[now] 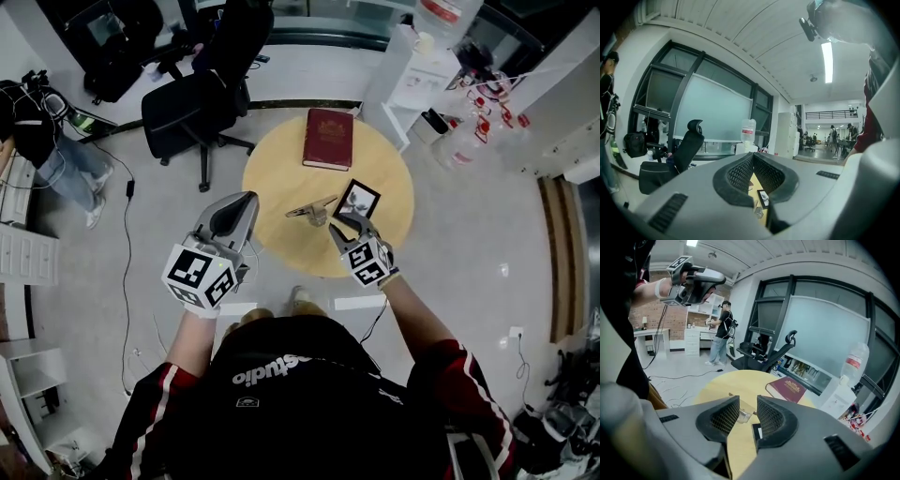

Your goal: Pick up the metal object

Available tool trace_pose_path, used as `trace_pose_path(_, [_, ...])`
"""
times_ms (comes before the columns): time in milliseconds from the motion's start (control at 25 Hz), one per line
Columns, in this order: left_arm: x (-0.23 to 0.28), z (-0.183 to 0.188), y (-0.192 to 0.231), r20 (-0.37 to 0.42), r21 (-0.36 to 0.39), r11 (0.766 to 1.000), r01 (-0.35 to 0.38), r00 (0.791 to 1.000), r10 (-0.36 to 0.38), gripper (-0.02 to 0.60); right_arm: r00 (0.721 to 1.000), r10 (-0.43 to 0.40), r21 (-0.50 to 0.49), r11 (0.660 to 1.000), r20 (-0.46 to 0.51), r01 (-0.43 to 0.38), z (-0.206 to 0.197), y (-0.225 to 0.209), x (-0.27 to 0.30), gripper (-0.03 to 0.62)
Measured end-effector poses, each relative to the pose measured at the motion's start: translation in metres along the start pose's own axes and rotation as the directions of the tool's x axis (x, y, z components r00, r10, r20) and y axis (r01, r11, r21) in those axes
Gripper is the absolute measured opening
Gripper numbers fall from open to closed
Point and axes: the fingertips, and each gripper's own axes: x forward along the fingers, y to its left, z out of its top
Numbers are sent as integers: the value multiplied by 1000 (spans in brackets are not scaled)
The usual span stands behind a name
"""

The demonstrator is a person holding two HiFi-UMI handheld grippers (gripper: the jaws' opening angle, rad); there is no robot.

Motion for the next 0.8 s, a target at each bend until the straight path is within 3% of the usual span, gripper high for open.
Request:
trace_pose_path(360, [13,-12,0,-26,-9,998,-58,998,58,17,994,98,-96,990,-58,-103,-34,5,43,138])
trace_pose_path(800, [17,-20,9,-58,4,994,-112,992,112,17,984,133,-220,963,-115,-155,-58,9,82,144])
